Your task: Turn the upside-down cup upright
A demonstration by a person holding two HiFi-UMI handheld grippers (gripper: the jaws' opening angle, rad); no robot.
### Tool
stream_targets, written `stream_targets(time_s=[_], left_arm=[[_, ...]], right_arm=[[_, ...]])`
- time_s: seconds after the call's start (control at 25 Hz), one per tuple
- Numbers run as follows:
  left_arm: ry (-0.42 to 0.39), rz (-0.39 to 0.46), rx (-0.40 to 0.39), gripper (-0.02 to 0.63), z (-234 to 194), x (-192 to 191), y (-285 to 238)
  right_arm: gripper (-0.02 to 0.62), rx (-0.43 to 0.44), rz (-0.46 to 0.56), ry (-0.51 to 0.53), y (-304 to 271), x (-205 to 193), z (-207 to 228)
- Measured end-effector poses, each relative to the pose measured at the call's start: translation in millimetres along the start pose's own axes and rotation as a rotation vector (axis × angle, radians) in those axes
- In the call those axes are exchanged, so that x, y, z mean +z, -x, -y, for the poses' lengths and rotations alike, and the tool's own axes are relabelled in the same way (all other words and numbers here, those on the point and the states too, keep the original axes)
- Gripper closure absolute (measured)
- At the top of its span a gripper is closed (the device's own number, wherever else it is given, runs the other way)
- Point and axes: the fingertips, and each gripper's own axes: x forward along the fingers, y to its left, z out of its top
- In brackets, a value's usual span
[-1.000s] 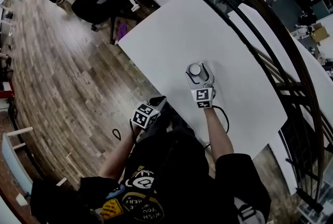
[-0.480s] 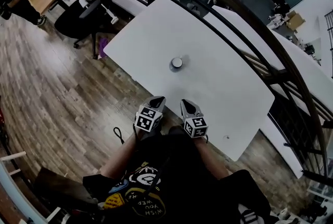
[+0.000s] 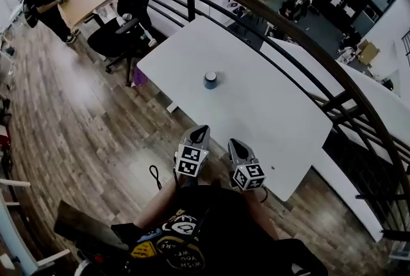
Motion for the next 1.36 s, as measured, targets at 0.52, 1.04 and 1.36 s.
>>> stream_targets(time_s=[0.52, 1.04, 1.36], left_arm=[[-0.045, -0.045, -0.097, 0.6, 129.0, -37.6, 95.9], [-0.041, -0.004, -0.138, 0.6, 107.1, -16.0, 105.3], [-0.046, -0.008, -0.147, 0.6, 107.4, -15.6, 111.1]], right_arm=[[0.6, 0.121, 0.017, 0.019, 99.0, -18.3, -82.7], [0.598, 0.035, -0.009, 0.039, 102.1, -11.9, -87.5], [0.598, 0.056, -0.039, 0.056, 100.2, -16.4, -98.7]])
